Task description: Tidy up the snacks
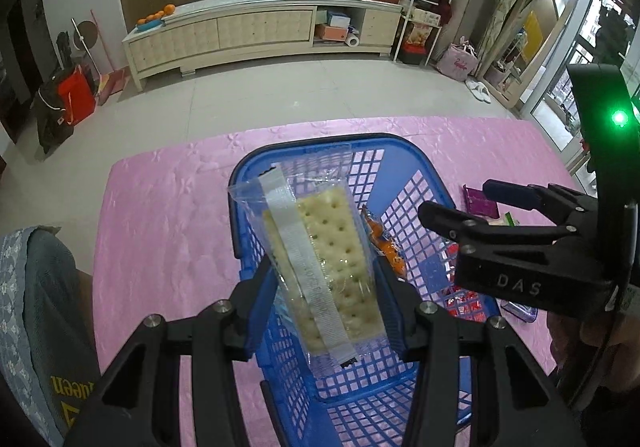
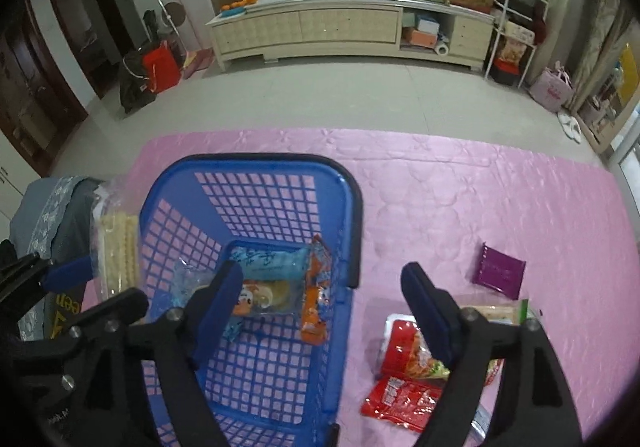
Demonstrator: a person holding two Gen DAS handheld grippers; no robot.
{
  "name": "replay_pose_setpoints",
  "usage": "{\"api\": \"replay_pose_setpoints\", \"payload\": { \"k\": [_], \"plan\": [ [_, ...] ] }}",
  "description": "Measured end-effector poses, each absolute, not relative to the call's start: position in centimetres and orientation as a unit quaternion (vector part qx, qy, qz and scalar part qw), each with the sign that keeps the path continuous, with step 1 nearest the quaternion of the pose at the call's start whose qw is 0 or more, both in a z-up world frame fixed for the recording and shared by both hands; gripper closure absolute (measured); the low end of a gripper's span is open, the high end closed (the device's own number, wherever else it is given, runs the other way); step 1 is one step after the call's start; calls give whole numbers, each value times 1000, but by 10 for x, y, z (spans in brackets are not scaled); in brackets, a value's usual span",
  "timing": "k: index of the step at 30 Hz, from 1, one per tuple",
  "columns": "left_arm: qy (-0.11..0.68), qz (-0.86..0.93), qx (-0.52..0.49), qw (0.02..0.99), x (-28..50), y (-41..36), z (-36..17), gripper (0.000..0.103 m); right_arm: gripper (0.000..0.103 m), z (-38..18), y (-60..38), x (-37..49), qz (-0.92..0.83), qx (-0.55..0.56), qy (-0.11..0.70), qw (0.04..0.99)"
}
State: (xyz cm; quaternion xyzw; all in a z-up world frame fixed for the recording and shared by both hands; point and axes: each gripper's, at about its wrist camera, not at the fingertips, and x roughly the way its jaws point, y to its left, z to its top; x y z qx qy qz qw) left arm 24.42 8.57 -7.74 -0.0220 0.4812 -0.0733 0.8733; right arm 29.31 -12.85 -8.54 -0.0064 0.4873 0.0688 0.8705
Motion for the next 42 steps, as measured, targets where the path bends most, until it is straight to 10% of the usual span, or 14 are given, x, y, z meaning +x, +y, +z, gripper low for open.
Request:
{"api": "replay_pose_setpoints", "payload": {
  "k": [42],
  "plan": [
    [549,-110,-8,829,251,30,-129,54,18,-99,-190,256,59,1,500,864]
  ]
}}
